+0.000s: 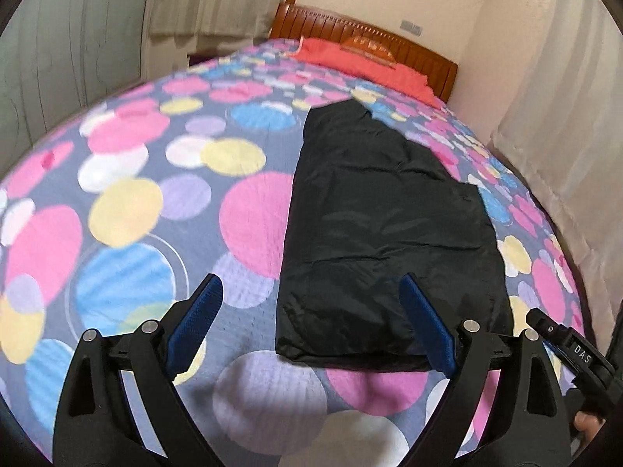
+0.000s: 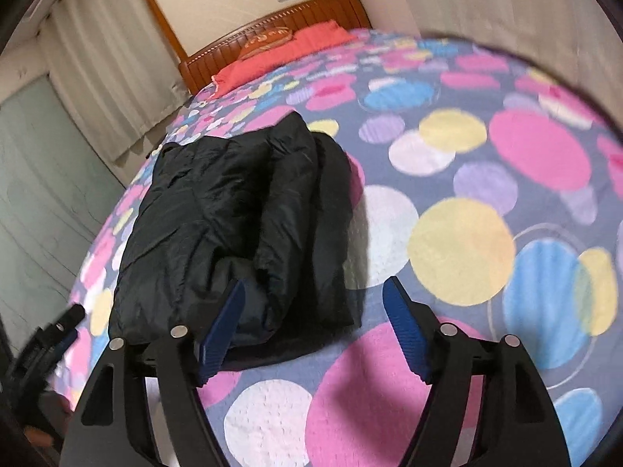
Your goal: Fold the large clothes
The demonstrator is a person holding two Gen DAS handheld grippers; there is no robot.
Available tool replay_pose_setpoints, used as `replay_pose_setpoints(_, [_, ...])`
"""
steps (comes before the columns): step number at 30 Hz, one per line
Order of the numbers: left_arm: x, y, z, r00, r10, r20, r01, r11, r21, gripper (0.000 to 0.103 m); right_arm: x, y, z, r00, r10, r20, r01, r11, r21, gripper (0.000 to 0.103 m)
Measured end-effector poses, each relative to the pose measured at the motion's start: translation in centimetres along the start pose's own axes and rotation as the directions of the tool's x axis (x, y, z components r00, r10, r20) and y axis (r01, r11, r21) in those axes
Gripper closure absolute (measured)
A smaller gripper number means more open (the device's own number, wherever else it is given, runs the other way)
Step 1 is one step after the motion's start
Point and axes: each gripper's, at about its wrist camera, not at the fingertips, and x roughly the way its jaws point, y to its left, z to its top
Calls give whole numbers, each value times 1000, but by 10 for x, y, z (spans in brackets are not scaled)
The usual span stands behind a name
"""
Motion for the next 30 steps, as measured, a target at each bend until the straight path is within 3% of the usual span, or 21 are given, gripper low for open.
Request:
replay_pose_setpoints(11, [-43,-23,3,995,48,87,-55,995,79,5,-41,51,0,992,-84,98,99,982,-159,22])
replay_pose_setpoints(30, [-53,-32,-2,993,63,96,-73,992,105,4,-48,68,-6,987,-94,130,120,972,-203,22])
